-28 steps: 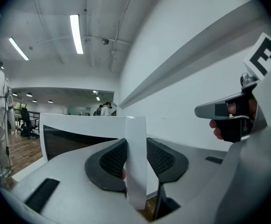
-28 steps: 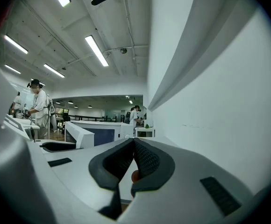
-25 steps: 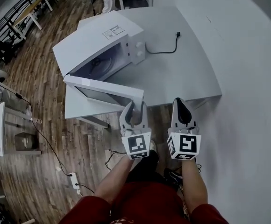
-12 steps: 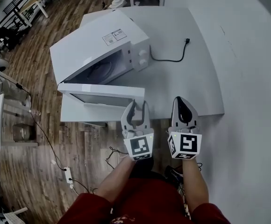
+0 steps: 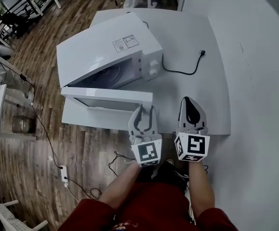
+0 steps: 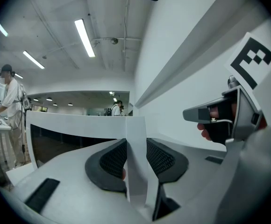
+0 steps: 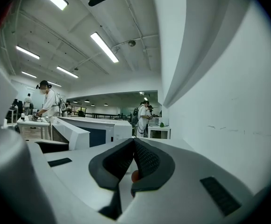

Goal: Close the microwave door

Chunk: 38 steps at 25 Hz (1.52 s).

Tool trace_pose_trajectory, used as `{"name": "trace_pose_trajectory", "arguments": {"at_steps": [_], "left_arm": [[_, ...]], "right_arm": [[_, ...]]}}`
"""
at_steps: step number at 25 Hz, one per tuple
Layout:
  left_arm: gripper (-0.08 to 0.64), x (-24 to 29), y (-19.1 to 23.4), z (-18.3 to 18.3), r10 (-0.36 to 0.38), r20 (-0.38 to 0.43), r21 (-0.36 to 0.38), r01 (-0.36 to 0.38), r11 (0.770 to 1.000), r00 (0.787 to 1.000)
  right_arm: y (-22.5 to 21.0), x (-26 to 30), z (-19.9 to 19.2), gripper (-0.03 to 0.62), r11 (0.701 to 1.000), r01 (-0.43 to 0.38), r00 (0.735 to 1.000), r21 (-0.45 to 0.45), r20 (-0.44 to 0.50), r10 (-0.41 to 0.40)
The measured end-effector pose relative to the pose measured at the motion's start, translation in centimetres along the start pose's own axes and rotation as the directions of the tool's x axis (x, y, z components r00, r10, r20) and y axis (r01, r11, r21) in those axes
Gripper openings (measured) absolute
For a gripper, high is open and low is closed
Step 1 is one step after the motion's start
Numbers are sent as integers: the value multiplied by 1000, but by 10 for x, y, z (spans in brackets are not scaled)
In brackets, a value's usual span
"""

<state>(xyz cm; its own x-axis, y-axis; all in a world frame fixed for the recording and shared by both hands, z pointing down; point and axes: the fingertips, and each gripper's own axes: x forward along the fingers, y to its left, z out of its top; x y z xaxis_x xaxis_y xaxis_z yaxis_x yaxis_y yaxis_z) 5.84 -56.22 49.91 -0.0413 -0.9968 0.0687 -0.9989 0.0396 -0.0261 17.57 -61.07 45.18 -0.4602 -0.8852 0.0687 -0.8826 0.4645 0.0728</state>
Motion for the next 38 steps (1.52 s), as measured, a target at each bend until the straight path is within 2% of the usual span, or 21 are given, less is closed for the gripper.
{"name": "trace_pose_trajectory", "arguments": {"at_steps": [7,12,18,28,38], "left_arm": [[146,17,1,1,74,-11,-5,-74,997,997],[146,33,3,5,152,4,-3,-152,988,988],[146,57,9,3,229,-12,-10,-229,973,973],[146,91,19,3,304,-32,-19,-305,952,952],[146,122,31,4,340,-39,-24,-341,940,940]], "right_arm": [[3,34,4,26,991,-131,991,-19,27,131],[2,58,2,26,969,-248,968,-16,20,248],[0,83,-5,26,941,-339,940,-9,17,339],[-3,113,-4,26,916,-402,915,3,31,402],[-5,142,-6,26,908,-419,908,16,34,418]]}}
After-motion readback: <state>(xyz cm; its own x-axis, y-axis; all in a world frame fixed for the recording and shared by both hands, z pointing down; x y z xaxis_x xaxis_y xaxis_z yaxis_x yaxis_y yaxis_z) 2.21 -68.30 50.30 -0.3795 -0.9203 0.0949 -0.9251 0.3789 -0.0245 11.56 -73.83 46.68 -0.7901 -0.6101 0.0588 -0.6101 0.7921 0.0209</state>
